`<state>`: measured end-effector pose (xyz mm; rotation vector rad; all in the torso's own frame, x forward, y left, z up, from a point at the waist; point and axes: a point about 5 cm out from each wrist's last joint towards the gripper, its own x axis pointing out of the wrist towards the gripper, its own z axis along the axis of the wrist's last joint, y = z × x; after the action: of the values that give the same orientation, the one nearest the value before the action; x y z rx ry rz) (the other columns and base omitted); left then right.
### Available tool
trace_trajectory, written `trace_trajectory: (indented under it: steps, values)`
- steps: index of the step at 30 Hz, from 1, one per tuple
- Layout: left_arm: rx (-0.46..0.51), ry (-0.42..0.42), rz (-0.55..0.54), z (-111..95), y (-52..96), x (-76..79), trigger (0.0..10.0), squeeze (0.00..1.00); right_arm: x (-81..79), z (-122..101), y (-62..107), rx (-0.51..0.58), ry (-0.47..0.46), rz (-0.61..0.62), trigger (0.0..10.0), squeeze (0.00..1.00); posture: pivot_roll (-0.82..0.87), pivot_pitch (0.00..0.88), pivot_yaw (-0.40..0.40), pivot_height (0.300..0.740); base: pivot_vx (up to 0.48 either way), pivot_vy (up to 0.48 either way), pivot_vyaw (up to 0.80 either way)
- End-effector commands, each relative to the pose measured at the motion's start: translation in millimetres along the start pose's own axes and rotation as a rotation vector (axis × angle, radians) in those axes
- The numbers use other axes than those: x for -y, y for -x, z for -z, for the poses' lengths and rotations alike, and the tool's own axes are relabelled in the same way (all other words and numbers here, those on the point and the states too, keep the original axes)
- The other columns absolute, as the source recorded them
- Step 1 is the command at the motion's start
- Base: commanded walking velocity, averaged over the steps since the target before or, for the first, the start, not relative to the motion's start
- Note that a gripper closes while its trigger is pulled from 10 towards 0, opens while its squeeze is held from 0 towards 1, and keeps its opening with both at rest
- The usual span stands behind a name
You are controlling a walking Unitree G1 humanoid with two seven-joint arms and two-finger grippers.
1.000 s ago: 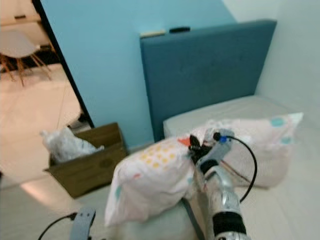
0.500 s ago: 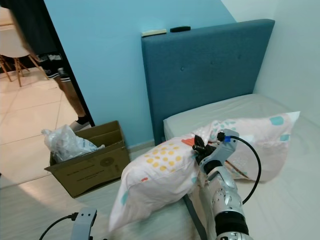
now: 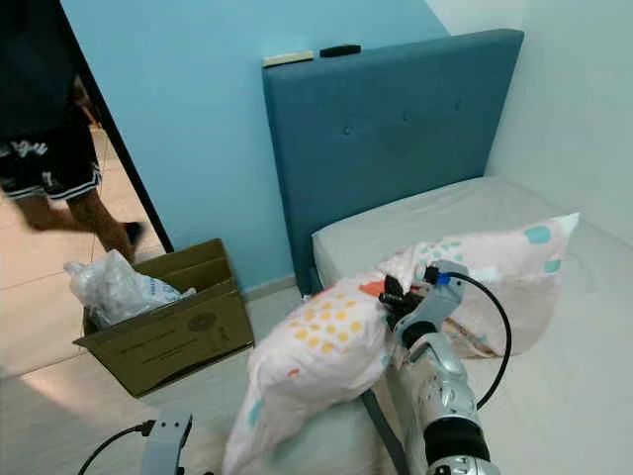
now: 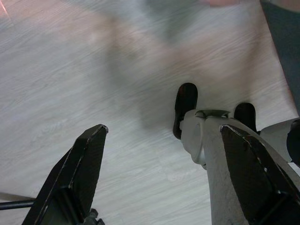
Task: Clean up the room
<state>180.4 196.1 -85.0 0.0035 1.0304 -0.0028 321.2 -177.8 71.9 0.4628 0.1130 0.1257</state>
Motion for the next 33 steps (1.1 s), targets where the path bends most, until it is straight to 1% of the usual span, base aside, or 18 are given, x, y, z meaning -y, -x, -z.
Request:
trace_trajectory:
  steps: [1, 4, 8, 14, 16, 25, 29, 30, 33]
  values:
    - [0.002, 0.004, 0.008, 0.1, -0.2, 1.7, 10.0, 0.0, 1.8, -8.6, 0.8, 0.057, 0.02, 0.006, 10.0, 0.0, -0.03, 0.0, 0.006, 0.74, 0.0, 0.0, 0.0]
    - [0.001, 0.003, 0.01, 0.3, -0.3, 2.5, 10.0, 0.0, 2.9, -8.8, 1.5, 0.06, 0.022, 0.01, 10.0, 0.0, -0.03, 0.0, 0.007, 0.74, 0.0, 0.0, 0.0]
    - [0.002, 0.003, 0.022, 0.7, -0.4, 4.8, 10.0, 0.0, 6.1, -9.9, 1.9, 0.071, 0.023, 0.025, 10.0, 0.0, -0.03, 0.0, 0.011, 0.74, 0.0, 0.0, 0.79]
    - [0.004, -0.001, 0.029, 0.1, -0.6, 5.8, 10.0, 0.0, 6.6, -9.5, 2.4, 0.077, 0.022, 0.028, 10.0, 0.0, -0.03, 0.0, 0.013, 0.74, 0.0, 0.0, 0.78]
    - [0.004, -0.008, 0.032, -0.3, -0.6, 5.9, 10.0, 0.0, 6.7, -9.6, 2.6, 0.084, 0.015, 0.033, 10.0, 0.0, -0.04, 0.0, 0.014, 0.74, 0.0, -0.42, 0.43]
    - [0.005, -0.004, 0.035, -1.2, -0.7, 6.2, 10.0, 0.0, 6.9, -12.4, 1.2, 0.098, 0.0, 0.04, 10.0, 0.0, -0.04, 0.0, 0.014, 0.74, 0.0, -0.463, 0.0]
    - [0.009, 0.002, 0.031, -1.8, -0.8, 6.1, 10.0, 0.0, 6.9, -13.5, 1.0, 0.1, 0.008, 0.039, 10.0, 0.0, -0.04, 0.0, 0.008, 0.74, 0.0, -0.456, 0.0]
    - [0.012, 0.015, 0.025, -2.1, -0.8, 5.8, 10.0, 0.0, 7.0, -13.7, 1.0, 0.099, 0.011, 0.035, 10.0, 0.0, -0.03, 0.0, 0.007, 0.74, 0.0, 0.0, 0.5]
    - [0.011, 0.019, 0.014, -2.2, -0.7, 4.4, 10.0, 0.0, 7.1, -14.5, 1.0, 0.097, 0.018, 0.029, 10.0, 0.0, -0.03, 0.0, 0.008, 0.74, 0.0, 0.0, 0.68]
